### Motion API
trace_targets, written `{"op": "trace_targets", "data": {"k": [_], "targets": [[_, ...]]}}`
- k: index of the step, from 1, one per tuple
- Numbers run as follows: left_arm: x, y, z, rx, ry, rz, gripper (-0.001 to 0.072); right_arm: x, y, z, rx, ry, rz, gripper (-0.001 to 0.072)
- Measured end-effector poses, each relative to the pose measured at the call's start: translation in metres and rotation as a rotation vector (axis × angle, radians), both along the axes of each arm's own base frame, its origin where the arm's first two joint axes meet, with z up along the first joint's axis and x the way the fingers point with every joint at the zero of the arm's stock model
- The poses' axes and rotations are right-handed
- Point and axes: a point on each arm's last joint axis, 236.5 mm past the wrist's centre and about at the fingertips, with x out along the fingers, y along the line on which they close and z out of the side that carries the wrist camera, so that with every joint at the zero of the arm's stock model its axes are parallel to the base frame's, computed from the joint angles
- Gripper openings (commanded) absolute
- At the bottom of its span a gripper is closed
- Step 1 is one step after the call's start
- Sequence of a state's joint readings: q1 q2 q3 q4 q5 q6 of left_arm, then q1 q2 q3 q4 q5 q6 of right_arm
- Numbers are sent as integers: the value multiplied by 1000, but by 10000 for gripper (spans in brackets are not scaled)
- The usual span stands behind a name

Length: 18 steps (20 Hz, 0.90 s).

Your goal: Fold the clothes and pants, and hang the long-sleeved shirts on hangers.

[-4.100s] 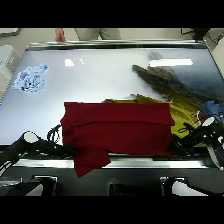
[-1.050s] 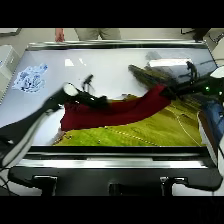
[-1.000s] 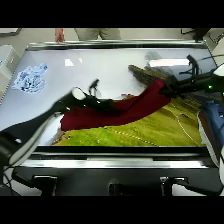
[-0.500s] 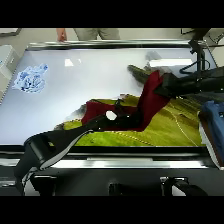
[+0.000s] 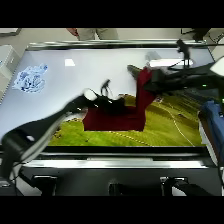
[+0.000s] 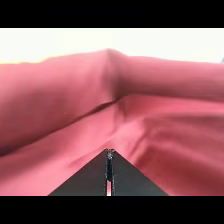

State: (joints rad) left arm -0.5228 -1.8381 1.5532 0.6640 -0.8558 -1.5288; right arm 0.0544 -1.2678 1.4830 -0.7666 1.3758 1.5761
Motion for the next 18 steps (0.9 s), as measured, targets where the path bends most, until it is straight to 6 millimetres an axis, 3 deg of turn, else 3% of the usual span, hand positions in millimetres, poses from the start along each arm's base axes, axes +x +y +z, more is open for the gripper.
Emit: {"op": "trace_targets", "data": {"k": [3, 7, 9, 12, 13, 14, 15, 18], "targets": [[18, 87, 56, 143, -132, -13, 22, 11, 46, -19, 25, -4, 52, 35], [26, 199, 153, 271, -329, 111, 22, 24, 123, -67, 73, 39, 94, 35], [20, 244, 198, 305, -414, 194, 22, 26, 161, -99, 109, 96, 96, 35], [2, 289, 246, 336, -505, 291, 23, 17, 211, -150, 165, 221, 92, 57], [-4, 297, 254, 345, -520, 307, 23, 13, 223, -164, 178, 259, 91, 234], [-10, 303, 260, 353, -527, 316, 23, 8, 234, -177, 193, 299, 89, 501], [-14, 307, 263, 359, -530, 322, 23, 4, 243, -187, 210, 336, 85, 696], [-23, 314, 266, 377, -524, 325, 23, 8, 245, -192, 257, 370, 81, 700]]}}
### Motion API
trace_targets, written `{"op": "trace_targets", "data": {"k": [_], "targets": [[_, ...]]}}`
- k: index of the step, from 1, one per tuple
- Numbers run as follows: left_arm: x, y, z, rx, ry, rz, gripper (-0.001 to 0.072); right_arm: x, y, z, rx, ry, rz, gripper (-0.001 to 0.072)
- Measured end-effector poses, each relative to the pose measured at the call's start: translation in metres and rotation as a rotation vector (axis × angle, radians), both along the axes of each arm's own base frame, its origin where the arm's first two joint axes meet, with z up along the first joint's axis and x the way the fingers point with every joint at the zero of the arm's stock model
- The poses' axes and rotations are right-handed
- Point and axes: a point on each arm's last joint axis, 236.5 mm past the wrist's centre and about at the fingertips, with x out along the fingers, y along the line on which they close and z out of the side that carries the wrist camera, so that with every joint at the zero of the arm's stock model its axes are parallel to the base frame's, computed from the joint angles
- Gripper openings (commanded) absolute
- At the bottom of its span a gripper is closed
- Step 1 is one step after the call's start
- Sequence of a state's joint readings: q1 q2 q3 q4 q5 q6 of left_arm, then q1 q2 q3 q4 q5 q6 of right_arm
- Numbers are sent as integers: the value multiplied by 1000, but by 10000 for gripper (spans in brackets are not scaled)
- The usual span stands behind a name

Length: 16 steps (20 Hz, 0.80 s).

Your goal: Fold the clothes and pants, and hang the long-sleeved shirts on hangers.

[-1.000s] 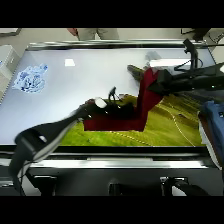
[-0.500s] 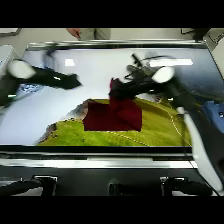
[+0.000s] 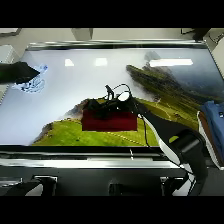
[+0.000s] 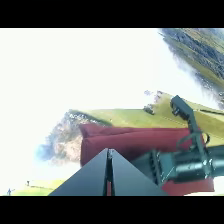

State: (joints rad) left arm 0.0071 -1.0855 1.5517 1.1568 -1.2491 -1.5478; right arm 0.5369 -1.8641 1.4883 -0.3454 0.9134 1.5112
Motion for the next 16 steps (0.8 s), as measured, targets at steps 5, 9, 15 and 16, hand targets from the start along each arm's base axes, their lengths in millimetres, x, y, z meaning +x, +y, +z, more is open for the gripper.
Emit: {"op": "trace_targets", "data": {"k": [5, 9, 15, 16], "targets": [[-3, 14, -3, 51, 4, 25, 23, 53, -116, 24, -62, -63, -44, 688], [-3, 19, -4, 71, 5, 35, 24, 42, -276, -28, -381, 113, -96, 628], [-3, 20, -5, 78, 8, 39, 24, 0, -293, -74, -308, 246, -118, 613], [-3, 21, -5, 78, 8, 41, 24, -1, -285, -77, -279, 240, -120, 577]]}}
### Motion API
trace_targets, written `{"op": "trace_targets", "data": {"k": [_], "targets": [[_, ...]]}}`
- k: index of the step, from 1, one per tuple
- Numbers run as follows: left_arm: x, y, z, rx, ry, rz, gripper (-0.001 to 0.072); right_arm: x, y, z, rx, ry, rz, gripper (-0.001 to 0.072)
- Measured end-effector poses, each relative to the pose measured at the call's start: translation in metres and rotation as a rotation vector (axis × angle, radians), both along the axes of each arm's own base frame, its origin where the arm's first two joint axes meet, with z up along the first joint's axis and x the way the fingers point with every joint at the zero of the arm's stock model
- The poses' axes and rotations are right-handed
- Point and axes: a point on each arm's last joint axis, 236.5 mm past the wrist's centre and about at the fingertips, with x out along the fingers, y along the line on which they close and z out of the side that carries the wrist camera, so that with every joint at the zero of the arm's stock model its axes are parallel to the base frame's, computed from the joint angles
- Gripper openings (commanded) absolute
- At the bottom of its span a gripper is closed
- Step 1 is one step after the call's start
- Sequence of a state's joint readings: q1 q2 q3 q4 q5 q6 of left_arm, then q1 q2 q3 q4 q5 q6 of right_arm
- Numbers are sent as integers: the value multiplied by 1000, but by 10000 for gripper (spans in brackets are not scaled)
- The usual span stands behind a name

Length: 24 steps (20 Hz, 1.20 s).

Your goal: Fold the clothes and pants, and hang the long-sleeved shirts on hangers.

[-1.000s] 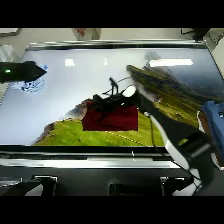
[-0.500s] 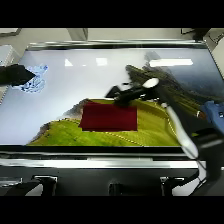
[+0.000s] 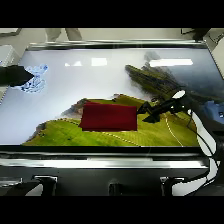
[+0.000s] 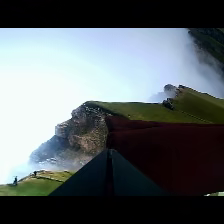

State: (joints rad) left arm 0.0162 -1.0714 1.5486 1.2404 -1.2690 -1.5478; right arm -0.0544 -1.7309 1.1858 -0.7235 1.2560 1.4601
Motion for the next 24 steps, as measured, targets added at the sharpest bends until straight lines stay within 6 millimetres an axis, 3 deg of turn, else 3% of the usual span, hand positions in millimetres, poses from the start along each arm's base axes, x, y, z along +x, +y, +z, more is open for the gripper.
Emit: {"op": "trace_targets", "data": {"k": [4, 5, 6, 9, 12, 15, 17, 21, 24], "targets": [[0, 0, 0, -7, 3, 6, 24, -2, 29, -5, 66, -14, 4, 362], [0, 0, 0, -11, 5, 10, 24, -4, 35, -6, 74, -16, 11, 109], [0, 0, 0, -12, 5, 11, 25, -5, 41, -6, 82, -16, 17, 32], [0, 0, 0, -16, 6, 14, 25, 1, 46, 8, 115, -58, 48, 33], [0, 0, 0, -17, 6, 14, 25, 31, 23, 68, 150, -199, 66, 33], [0, 0, 0, -17, 6, 14, 25, 72, -43, 145, 75, -365, -38, 34], [0, 0, 0, -17, 6, 15, 25, 87, -106, 196, -18, -462, -144, 34], [0, 0, 0, -17, 5, 14, 25, 81, -235, 264, -196, -555, -392, 34], [0, 0, 0, -10, 2, 7, 25, 59, -322, 293, -285, -570, -613, 34]]}}
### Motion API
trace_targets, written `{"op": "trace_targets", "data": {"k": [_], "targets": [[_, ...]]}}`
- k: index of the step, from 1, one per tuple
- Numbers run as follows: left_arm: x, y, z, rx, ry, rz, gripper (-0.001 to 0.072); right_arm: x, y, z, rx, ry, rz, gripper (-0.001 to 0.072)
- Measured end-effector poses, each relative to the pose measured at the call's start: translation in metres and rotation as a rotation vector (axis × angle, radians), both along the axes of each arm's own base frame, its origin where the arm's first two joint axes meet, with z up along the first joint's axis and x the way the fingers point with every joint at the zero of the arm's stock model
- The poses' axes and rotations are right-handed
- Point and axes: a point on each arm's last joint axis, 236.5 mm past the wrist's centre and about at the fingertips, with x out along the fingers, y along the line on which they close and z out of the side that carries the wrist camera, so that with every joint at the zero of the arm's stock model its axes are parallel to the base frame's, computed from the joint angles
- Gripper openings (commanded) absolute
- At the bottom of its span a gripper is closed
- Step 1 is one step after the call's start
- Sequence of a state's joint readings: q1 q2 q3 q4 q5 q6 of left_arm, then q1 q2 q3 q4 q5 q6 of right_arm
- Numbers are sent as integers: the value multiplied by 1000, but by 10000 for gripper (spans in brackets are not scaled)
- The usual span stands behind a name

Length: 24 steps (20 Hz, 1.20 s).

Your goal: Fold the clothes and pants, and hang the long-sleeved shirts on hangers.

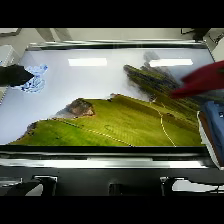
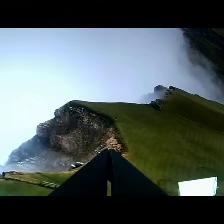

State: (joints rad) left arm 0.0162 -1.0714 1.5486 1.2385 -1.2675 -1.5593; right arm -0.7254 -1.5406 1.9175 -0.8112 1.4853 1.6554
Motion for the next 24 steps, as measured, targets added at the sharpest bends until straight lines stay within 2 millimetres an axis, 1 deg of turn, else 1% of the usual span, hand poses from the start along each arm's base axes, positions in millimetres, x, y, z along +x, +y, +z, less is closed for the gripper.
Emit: {"op": "trace_targets", "data": {"k": [1, 2, 4, 7, 9, 11, 14, 16, 17, 20, 22, 24], "targets": [[0, 0, 0, 2, -1, -2, 25, -11, -26, 7, 2, -5, -74, 34], [0, 0, 0, 4, -2, -4, 25, -23, -46, 11, 6, -3, -134, 34], [0, 0, 0, 5, -3, -5, 25, -49, -81, 17, 15, 5, -237, 34], [0, 0, 0, 7, -5, -6, 25, -87, -114, 23, 27, 20, -347, 34], [0, 0, 0, 8, -5, -7, 26, -113, -129, 23, 43, 50, -409, 35], [0, 0, 0, 8, -6, -7, 25, -141, -135, 12, 56, 135, -448, 34], [1, 0, 1, 9, -13, -7, 25, -187, -140, -20, 33, 335, -501, 34], [2, 0, 2, 9, -15, -7, 25, -219, -142, -46, 27, 478, -546, 34], [2, 0, 2, 9, -17, -6, 25, -232, -141, -59, 32, 541, -557, 34], [3, 1, 3, 8, -22, -4, 25, -276, -131, -107, 53, 757, -559, 34], [5, 1, 5, 7, -34, -1, 26, -299, -124, -134, 61, 863, -555, 34], [8, 1, 8, 4, -48, 3, 26, -311, -121, -154, 61, 919, -549, 35]]}}
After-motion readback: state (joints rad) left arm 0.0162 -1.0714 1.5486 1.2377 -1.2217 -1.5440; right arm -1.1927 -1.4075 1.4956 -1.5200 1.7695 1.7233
